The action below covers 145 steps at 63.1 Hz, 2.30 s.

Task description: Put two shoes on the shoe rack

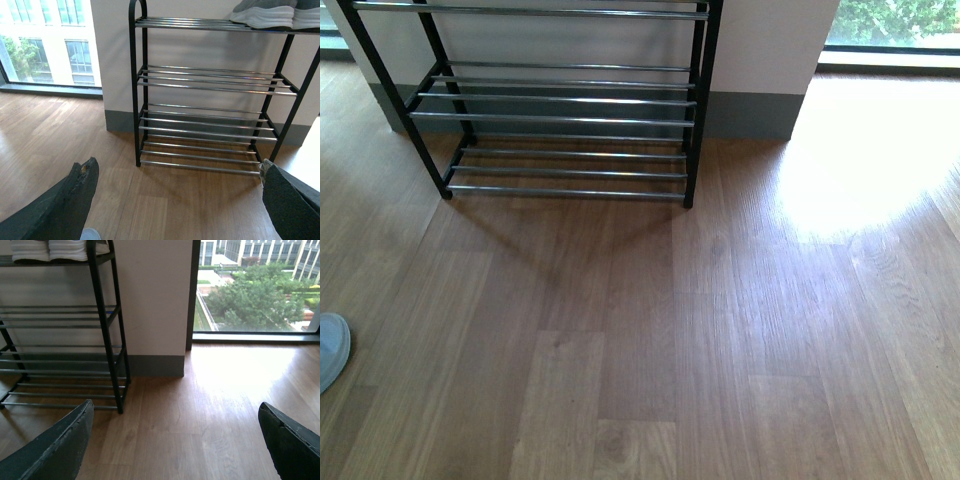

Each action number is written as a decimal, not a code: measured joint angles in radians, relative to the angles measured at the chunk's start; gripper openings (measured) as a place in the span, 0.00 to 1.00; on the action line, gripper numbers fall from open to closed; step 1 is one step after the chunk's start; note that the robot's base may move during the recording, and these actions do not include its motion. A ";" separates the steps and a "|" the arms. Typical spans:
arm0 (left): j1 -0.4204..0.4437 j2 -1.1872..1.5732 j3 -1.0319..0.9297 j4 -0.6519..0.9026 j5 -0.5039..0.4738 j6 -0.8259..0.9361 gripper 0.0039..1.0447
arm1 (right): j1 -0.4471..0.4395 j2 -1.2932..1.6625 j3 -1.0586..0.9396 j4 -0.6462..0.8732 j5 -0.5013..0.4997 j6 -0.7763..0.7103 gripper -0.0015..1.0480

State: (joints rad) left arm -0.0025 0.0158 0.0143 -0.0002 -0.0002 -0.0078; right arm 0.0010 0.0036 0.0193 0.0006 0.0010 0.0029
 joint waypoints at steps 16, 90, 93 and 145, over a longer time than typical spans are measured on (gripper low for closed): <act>0.000 0.000 0.000 0.000 0.000 0.000 0.91 | 0.000 0.000 0.000 0.000 0.000 0.000 0.91; 0.000 0.000 0.000 0.000 -0.003 0.000 0.91 | 0.000 0.000 0.000 -0.001 -0.002 0.000 0.91; 0.000 0.000 0.000 0.000 -0.003 0.000 0.91 | 0.000 0.002 0.000 -0.001 -0.005 0.000 0.91; 0.000 0.000 0.000 0.000 -0.002 0.000 0.91 | 0.000 0.000 0.000 -0.001 -0.002 0.000 0.91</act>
State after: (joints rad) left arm -0.0025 0.0158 0.0143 -0.0002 -0.0021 -0.0078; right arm 0.0010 0.0040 0.0193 -0.0006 -0.0006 0.0029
